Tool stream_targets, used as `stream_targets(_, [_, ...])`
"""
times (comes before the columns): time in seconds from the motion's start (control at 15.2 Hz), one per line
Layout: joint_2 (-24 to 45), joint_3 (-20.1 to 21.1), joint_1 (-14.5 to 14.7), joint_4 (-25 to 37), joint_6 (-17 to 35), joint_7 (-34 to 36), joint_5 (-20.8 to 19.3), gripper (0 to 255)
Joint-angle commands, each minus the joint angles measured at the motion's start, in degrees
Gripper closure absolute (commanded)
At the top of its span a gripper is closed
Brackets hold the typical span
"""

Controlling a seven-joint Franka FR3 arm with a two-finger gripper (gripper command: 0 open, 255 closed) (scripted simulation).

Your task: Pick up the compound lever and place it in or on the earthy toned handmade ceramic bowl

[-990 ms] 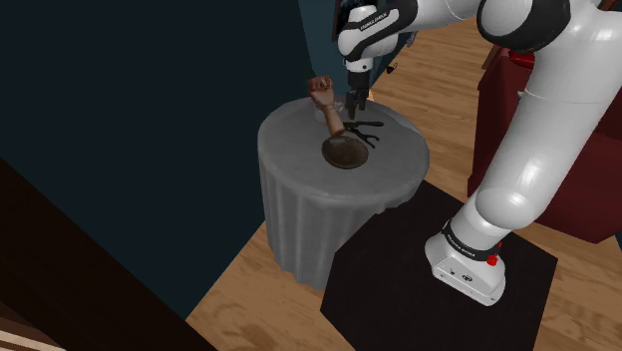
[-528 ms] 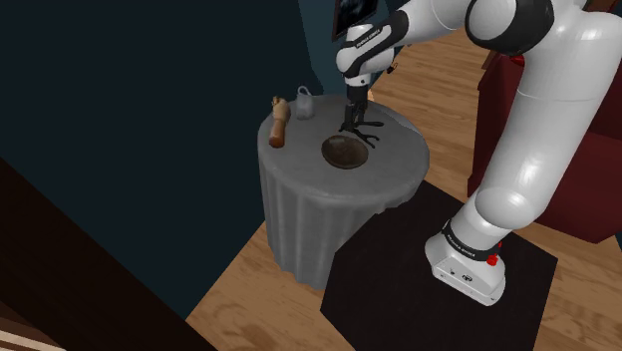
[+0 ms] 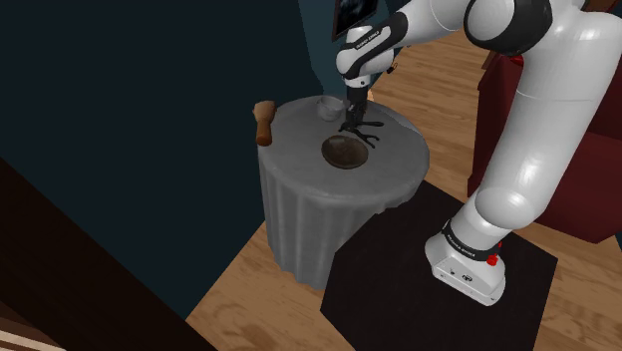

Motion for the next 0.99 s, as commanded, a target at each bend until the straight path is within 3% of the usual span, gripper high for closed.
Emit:
stream_targets(0.0, [0.0, 0.0, 0.0, 0.0, 0.0, 0.0, 0.0, 255])
stream_targets(0.53, [0.0, 0.0, 0.0, 0.0, 0.0, 0.0, 0.0, 255])
stream_targets(0.92, [-2.7, -0.2, 0.2, 1.4, -4.0, 0.4, -0.7, 255])
